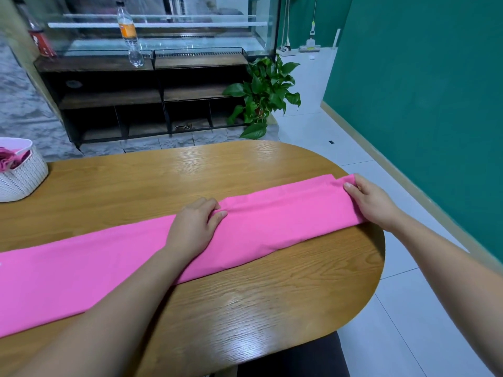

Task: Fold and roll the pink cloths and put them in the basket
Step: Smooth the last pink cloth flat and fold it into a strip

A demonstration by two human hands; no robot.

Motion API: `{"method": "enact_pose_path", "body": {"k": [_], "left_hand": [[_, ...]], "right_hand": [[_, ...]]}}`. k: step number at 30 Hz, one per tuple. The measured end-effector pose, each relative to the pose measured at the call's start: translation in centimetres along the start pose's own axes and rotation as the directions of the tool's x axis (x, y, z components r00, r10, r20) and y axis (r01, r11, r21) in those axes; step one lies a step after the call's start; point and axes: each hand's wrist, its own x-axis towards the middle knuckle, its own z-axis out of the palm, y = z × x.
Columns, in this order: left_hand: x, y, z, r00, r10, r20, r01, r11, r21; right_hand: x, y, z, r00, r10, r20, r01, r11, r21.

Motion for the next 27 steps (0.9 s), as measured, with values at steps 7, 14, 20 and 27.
{"method": "enact_pose_path", "body": {"k": [7, 14, 20, 27], "left_hand": [[-1.5, 0.3, -0.4, 0.998, 0.052, 0.045, -0.053, 0.999, 0.005], [0.2, -0.6, -1.4, 0.999, -0.005, 0.034, 0.005, 1.0, 0.013], [-0.4, -1.8, -1.2, 1.0, -0.024, 0.019, 0.024, 1.0, -0.015], [-0.3, -2.5, -1.4, 0.994, -0.106, 0.004, 0.106, 0.994, 0.008]], "right_hand": [[-2.1, 0.9, -1.5, 0.998, 0.045, 0.051, -0.034, 0.979, -0.201], [0.5, -1.9, 0.5, 0.994, 0.014, -0.111, -0.036, 0.978, -0.204], [2.1, 0.7, 3.2, 0.983, 0.066, -0.173, -0.109, 0.962, -0.249], [2.9, 1.1, 3.8, 0.972, 0.083, -0.22, -0.166, 0.905, -0.392]]}}
